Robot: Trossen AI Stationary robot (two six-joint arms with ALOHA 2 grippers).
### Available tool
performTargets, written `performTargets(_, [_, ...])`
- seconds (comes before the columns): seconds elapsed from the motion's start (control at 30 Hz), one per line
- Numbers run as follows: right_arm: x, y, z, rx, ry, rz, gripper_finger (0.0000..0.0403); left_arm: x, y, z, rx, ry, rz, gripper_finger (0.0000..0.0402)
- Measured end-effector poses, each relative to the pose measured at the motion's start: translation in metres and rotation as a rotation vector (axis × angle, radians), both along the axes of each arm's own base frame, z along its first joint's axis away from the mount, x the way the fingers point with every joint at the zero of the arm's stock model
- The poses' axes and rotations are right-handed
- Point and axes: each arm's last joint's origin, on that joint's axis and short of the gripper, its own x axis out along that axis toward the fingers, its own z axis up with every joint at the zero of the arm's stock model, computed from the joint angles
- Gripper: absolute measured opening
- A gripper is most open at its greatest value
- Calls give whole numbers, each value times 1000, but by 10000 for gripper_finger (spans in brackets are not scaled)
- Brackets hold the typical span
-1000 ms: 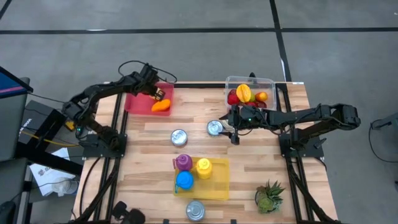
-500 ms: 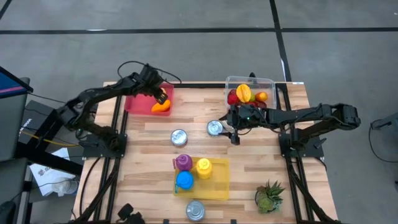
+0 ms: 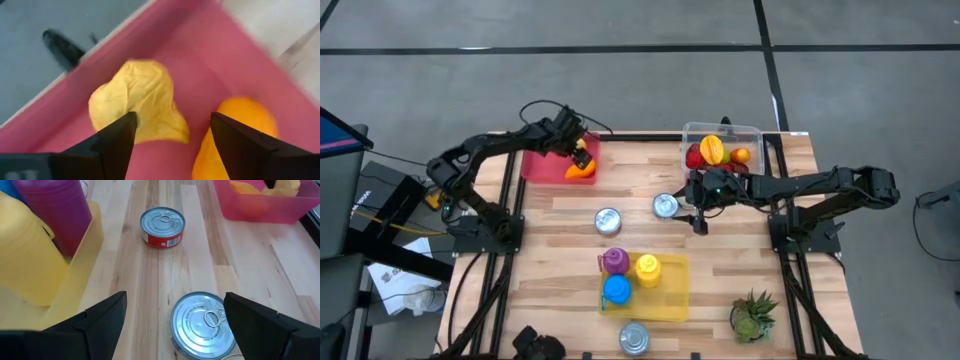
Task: Pick & Place Food Item
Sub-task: Put the pear from the red bin into the transparent bin
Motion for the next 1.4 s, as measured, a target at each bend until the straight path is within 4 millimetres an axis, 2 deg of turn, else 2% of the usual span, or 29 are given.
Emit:
performTargets(0.13, [0,1,0,1,4,6,320,5,-20,23,39,19,-33,253])
performTargets(0.23, [0,1,-1,2,8,6,320,9,-24,49,177,-60,-75,253])
performTargets(0.3, [0,1,-1,2,10,6,320,7,-21,52,198,-78,-91,253])
performTargets(0.4, [0,3,-1,12,10,26,320,1,-12,45,143,-105,-105,255])
performTargets(0.53, [0,6,-1,19,12,45,320,-1,4,20,39,-114,-104,268])
performTargets(0.7, [-1,7,-3,24,31,46,320,2,20,3,76,-87,-88,283])
performTargets(0.97, [-3,8,-5,41,60,38,320,-1,16,7,63,-68,-71,312])
performTargets(1.17, [-3,8,-5,47,70,33,320,-9,11,7,23,0,-31,315])
performTargets(1.33, [-4,8,-6,47,72,33,320,-15,11,-6,6,45,19,341])
performTargets(1.4, [-4,8,-6,48,76,33,320,-17,12,-18,-44,72,38,356])
